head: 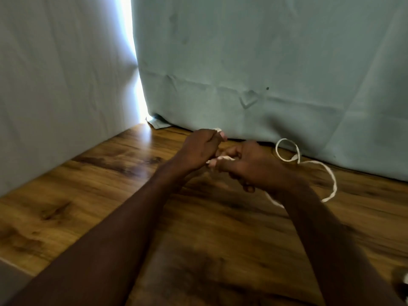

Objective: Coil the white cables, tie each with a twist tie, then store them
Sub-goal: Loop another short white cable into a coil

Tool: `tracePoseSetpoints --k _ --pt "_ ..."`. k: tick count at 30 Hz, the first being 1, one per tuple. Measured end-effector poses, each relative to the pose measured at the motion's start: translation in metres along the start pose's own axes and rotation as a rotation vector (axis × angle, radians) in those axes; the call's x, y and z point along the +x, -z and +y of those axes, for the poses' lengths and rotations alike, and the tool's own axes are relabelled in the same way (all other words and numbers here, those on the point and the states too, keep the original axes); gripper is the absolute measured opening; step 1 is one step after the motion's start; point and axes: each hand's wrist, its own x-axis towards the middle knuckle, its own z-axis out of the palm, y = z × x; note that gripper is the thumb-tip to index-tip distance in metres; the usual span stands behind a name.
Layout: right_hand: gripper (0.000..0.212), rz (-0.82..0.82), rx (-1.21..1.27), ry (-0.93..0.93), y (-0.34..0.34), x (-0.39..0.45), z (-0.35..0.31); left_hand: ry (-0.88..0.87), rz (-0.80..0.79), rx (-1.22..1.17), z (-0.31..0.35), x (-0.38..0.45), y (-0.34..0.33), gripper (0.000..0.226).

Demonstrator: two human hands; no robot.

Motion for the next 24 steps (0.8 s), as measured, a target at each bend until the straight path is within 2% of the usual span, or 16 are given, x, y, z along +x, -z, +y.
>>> tracePoseSetpoints --k 3,6,8,12,15,17,19,22,24 --pt "0.023 0.216 0.298 0.019 0.022 0.001 0.004 0.098 -0.183 -0.288 0.005 -0.003 0.011 0.048" --pt "0.025 0.378 0.477 0.029 0.027 0.002 0.013 0.106 -0.462 -0.44 0.02 -0.003 0.013 0.049" --pt "0.025 0.49 0.455 0.0 0.028 0.004 0.019 0.123 -0.605 -0.595 0.029 -0.005 0.009 0.054" --pt "0.028 0.641 0.422 -0.009 0.032 0.005 0.026 0.187 -0.67 -0.911 0.039 -0.008 0.006 0.056" --pt "0.037 0.691 0.131 0.058 0.024 0.011 0.035 0.189 -0.685 -1.077 0.04 -0.008 0.01 0.054" --pt "0.048 0.627 0.034 0.095 0.012 0.016 0.04 0.152 -0.663 -1.257 0.04 -0.007 0.014 0.052" --pt "0.05 0.487 -0.025 0.052 -0.002 0.019 0.042 0.097 -0.617 -1.475 0.04 -0.004 0.019 0.052" --pt "0.049 0.262 -0.19 0.038 -0.022 0.017 0.041 0.094 -0.368 -1.738 0.033 0.005 0.022 0.056" --pt "0.043 0.109 -0.308 0.063 -0.034 0.015 0.036 0.128 -0.158 -1.812 0.025 0.009 0.025 0.051"
